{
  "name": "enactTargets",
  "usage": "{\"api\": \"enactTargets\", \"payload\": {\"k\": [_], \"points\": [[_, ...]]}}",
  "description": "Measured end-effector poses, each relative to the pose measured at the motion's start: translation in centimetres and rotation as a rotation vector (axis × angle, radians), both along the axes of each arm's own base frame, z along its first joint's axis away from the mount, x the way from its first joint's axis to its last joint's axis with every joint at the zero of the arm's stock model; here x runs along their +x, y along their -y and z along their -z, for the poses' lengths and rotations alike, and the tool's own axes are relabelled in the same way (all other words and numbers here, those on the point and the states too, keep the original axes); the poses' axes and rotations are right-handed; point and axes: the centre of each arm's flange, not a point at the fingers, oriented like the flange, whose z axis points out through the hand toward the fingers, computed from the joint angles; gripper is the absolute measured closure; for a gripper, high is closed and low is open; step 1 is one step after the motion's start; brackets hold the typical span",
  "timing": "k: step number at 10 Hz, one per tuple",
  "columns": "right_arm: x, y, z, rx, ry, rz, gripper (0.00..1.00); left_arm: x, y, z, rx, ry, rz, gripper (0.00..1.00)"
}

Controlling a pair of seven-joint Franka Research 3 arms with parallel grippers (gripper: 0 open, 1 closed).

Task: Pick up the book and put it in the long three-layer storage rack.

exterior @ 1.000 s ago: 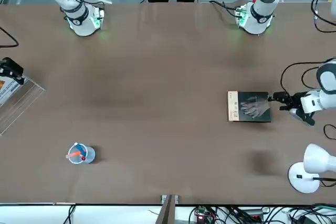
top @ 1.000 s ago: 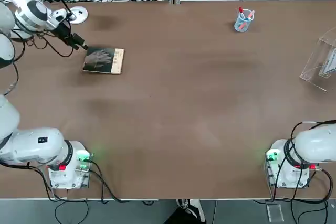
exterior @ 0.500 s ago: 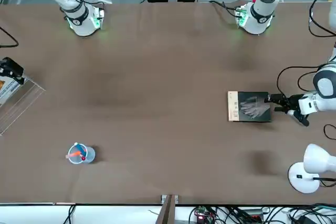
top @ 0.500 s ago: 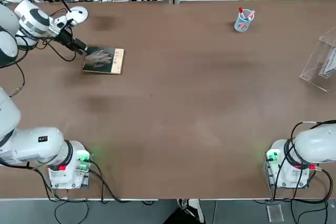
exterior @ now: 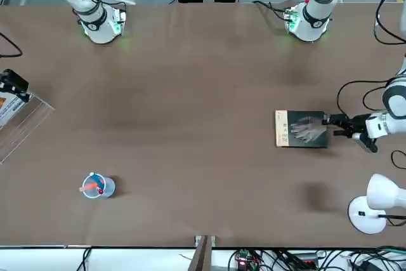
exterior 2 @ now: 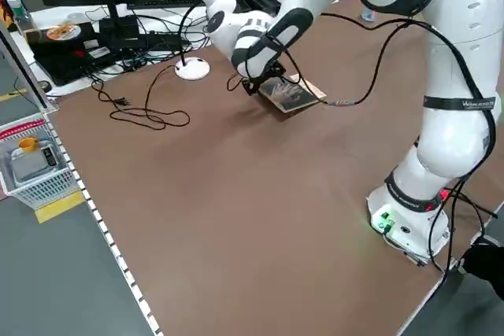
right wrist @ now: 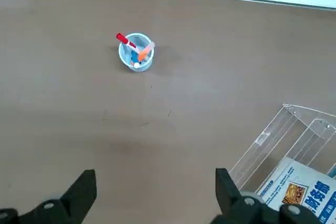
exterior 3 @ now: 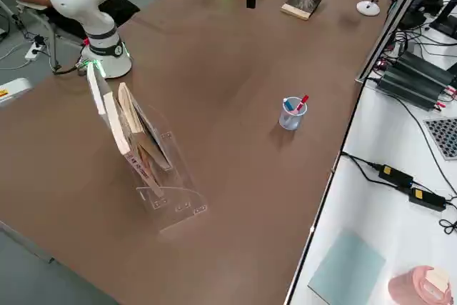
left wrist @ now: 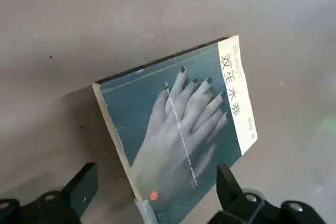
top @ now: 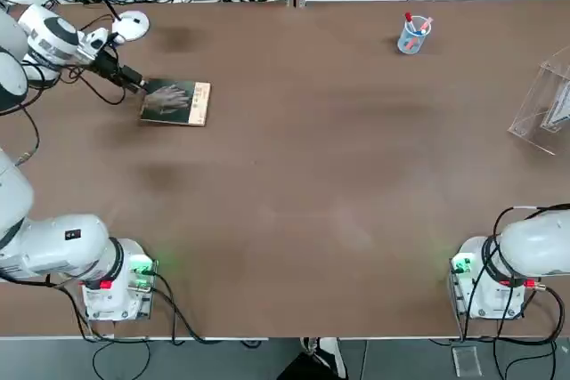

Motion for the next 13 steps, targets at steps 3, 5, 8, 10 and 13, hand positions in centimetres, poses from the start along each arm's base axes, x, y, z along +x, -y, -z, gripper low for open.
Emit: {"api": "enactTargets", "payload": {"k": [3, 5, 8, 10, 13], "points": [[0.0, 0.0, 0.0, 0.0, 0.0, 0.0, 0.0, 0.2, -0.4, 1.1, -0.022, 0.008, -0.006, 0.0], [0.0, 0.0, 0.0, 0.0, -0.001, 0.0, 0.0, 0.5, -0.7, 1.8, -0.027, 0.008, -0.004, 0.0], [0.0, 0.0, 0.0, 0.0, -0.001, 0.0, 0.0, 0.7, -0.6, 2.6, -0.038, 0.009, -0.006, 0.0], [0.0, 0.0, 0.0, 0.0, -0.001, 0.0, 0.0, 0.7, -0.5, 2.9, -0.056, 0.019, -0.01, 0.01], [0.0, 0.0, 0.0, 0.0, -0.001, 0.0, 0.0, 0.6, -0.2, 4.0, -0.094, 0.032, -0.013, 0.01]]}}
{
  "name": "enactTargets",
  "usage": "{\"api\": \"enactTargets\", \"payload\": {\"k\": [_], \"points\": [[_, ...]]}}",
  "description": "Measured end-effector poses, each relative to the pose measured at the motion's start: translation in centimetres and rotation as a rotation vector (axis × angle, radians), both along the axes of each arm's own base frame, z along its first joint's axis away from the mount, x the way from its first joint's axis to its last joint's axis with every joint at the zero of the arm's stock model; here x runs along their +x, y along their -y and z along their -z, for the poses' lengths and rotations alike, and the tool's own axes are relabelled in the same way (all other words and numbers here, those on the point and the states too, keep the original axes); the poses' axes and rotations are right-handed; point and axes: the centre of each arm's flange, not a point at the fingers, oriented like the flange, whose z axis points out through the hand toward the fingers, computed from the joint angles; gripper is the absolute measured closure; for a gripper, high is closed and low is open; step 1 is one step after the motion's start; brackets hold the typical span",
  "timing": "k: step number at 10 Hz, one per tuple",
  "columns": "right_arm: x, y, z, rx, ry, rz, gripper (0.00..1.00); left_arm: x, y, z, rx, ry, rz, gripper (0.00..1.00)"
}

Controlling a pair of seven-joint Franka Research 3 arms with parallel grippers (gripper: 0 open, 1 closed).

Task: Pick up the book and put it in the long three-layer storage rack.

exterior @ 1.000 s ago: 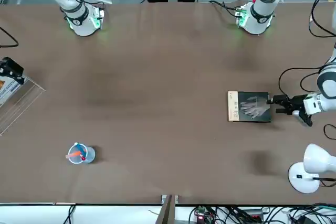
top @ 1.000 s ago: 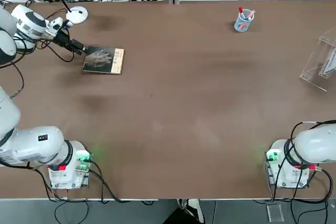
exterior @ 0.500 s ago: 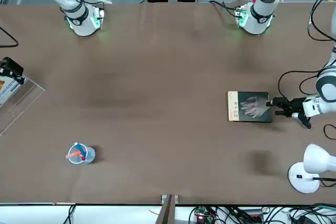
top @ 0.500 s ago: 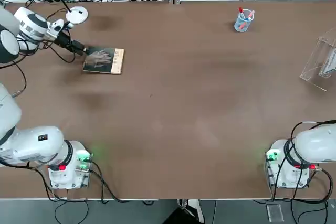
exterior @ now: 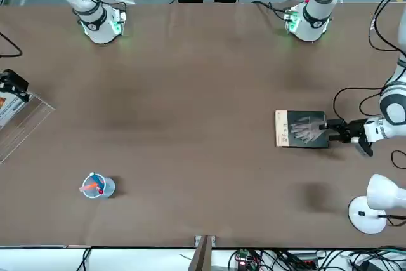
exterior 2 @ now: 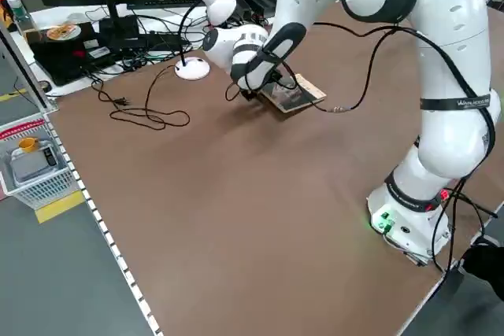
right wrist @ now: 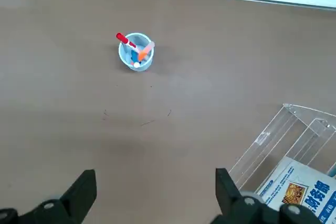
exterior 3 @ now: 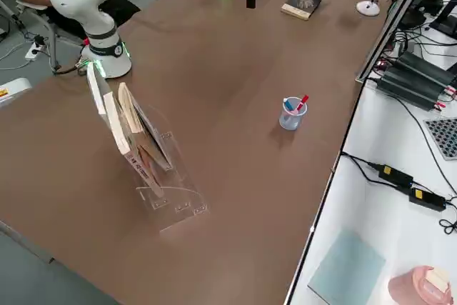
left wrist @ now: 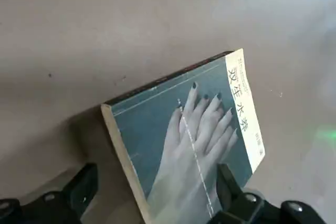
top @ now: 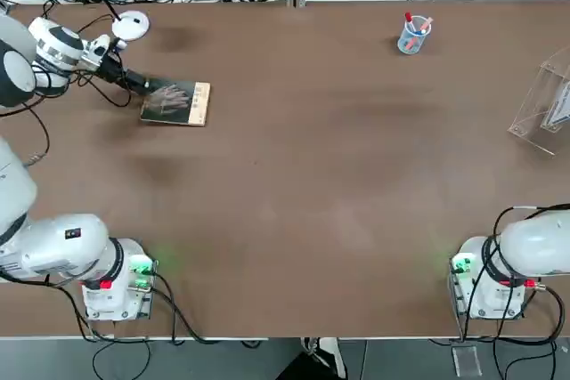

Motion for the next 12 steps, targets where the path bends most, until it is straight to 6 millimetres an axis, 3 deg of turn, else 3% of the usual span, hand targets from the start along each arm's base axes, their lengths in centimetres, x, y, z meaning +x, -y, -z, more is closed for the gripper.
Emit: {"api": "enactTargets", "payload": {"k": [3, 12], "points": [[-0.02, 0.0, 0.03, 0.0, -0.003, 0.0, 0.0, -0.13, 0.22, 0.82, -0.014, -0.006, -0.004, 0.02], [-0.04, 0.01, 0.05, 0.0, -0.004, 0.0, 0.0, -0.24, 0.53, 0.78, -0.037, -0.019, 0.004, 0.04]]}}
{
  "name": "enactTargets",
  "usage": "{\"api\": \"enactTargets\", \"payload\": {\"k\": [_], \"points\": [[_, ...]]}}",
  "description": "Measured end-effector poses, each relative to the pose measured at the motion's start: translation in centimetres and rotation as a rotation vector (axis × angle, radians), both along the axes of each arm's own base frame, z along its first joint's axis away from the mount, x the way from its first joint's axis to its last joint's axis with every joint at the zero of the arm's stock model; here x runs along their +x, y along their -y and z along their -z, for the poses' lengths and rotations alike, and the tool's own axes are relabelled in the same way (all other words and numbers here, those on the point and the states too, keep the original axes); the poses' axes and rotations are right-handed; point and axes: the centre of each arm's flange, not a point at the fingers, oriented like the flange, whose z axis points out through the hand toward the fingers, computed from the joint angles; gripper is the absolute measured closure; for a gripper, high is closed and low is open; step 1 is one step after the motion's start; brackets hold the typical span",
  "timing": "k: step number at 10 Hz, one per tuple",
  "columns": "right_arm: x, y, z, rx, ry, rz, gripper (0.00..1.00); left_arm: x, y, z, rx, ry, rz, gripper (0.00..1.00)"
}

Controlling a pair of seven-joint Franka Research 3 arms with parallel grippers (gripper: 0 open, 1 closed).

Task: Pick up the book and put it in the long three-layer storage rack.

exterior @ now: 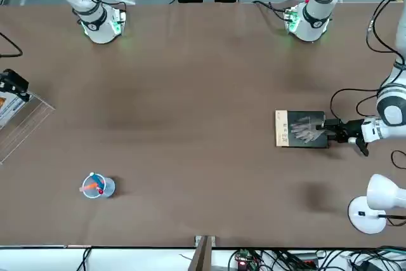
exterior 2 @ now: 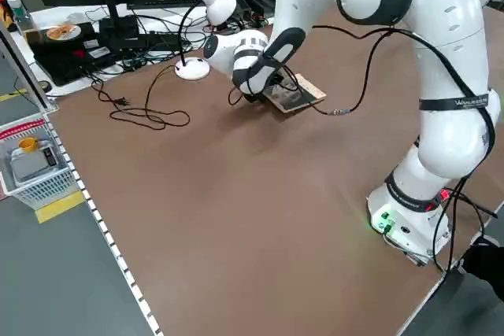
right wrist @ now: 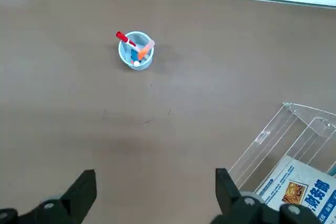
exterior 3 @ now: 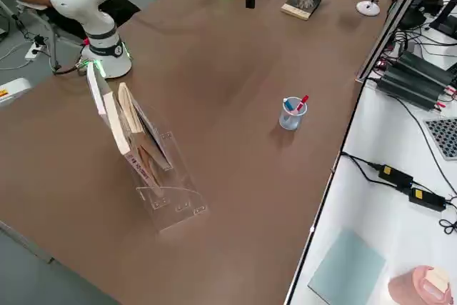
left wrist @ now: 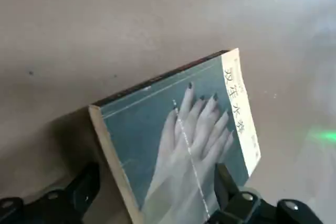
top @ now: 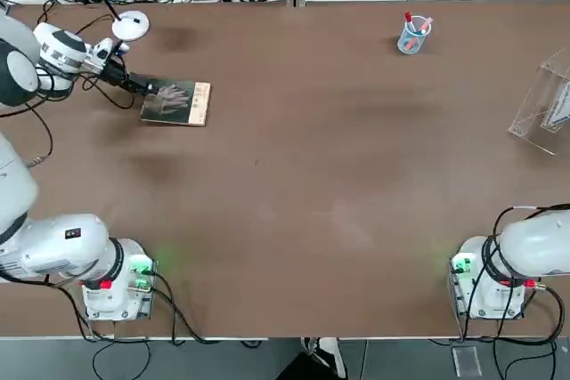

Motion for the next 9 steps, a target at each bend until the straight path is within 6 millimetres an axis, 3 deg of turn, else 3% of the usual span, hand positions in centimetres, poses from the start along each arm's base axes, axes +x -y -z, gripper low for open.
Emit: {"api": "enactTargets", "payload": {"k": [4, 9], "points": [[0.0, 0.0, 0.0, 0.0, 0.0, 0.0, 0.0, 0.1, 0.1, -0.1, -0.048, -0.012, 0.033, 0.04], [0.0, 0.0, 0.0, 0.0, 0.0, 0.0, 0.0, 0.3, -1.1, 0.5, -0.105, -0.03, 0.049, 0.04]]}}
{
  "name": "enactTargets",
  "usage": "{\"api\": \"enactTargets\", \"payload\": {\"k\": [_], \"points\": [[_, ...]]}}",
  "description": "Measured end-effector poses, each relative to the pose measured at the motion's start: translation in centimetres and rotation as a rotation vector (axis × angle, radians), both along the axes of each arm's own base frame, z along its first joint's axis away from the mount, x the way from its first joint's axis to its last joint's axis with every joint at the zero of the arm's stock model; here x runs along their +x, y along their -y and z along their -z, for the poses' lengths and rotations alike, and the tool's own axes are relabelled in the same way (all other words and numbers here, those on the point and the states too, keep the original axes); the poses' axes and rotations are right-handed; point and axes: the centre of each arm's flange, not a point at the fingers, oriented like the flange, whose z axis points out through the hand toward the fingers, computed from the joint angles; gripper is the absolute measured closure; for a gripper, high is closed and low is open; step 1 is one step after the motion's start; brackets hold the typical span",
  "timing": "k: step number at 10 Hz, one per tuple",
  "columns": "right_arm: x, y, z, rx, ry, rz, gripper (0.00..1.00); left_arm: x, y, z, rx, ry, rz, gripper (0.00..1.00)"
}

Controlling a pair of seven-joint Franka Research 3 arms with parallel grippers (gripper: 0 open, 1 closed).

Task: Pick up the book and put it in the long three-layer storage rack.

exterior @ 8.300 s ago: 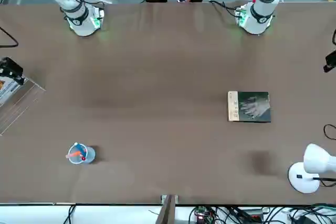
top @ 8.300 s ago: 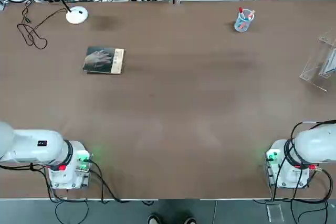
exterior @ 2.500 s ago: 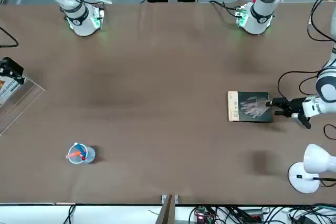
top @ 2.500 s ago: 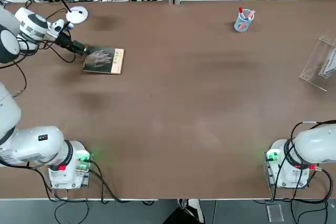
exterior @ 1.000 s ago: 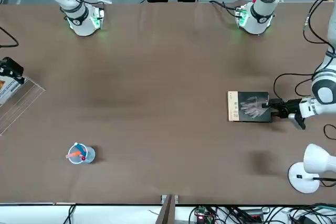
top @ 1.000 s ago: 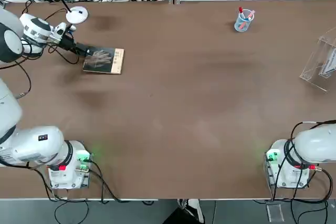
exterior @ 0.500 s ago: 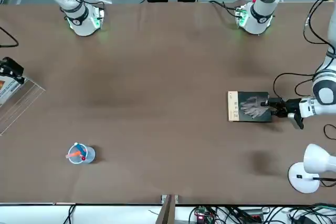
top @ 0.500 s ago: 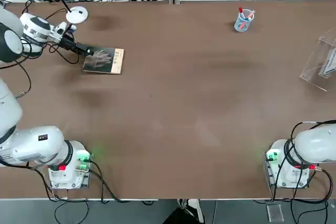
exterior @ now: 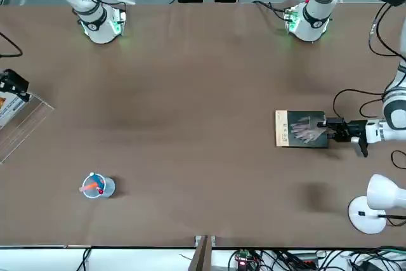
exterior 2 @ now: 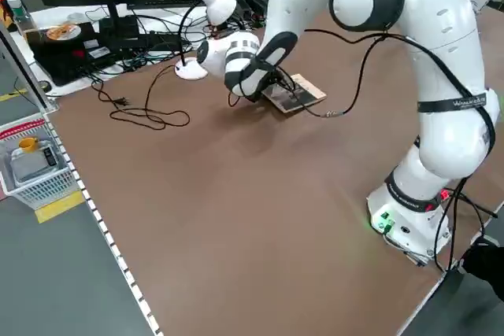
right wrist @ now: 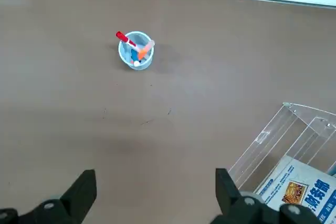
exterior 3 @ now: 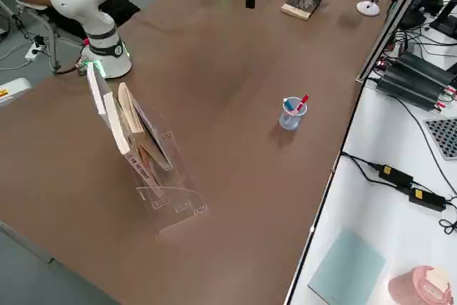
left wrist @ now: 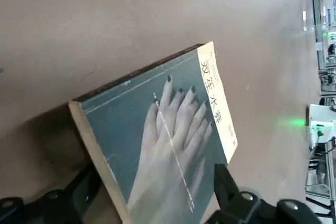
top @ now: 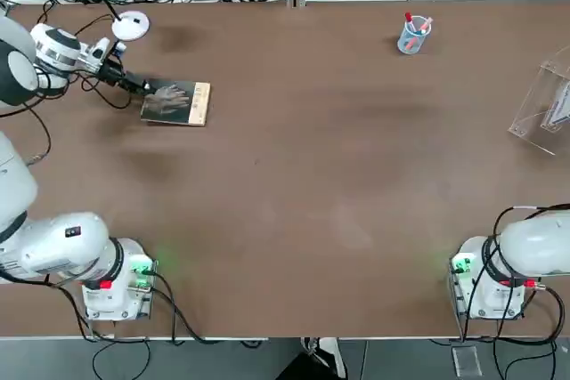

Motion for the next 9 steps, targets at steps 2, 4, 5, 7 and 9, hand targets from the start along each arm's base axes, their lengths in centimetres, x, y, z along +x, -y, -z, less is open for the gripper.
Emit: {"api": "enactTargets", "payload": {"k": [2, 4, 5, 7, 9], "points": [[0.0, 0.0, 0.0, 0.0, 0.0, 0.0, 0.0, -0.01, 0.01, 0.07, -0.003, 0.0, 0.002, 0.05], [0.0, 0.0, 0.0, 0.0, 0.0, 0.0, 0.0, -0.03, 0.12, 0.05, -0.008, -0.002, 0.006, 0.07], [0.0, 0.0, 0.0, 0.0, 0.0, 0.0, 0.0, -0.1, 0.16, 0.09, -0.014, -0.003, 0.011, 0.11], [0.0, 0.0, 0.0, 0.0, 0.0, 0.0, 0.0, -0.23, 0.05, 0.27, -0.027, -0.005, 0.02, 0.15], [0.0, 0.0, 0.0, 0.0, 0.0, 0.0, 0.0, -0.18, -0.25, 0.52, -0.041, -0.009, 0.024, 0.16]]}}
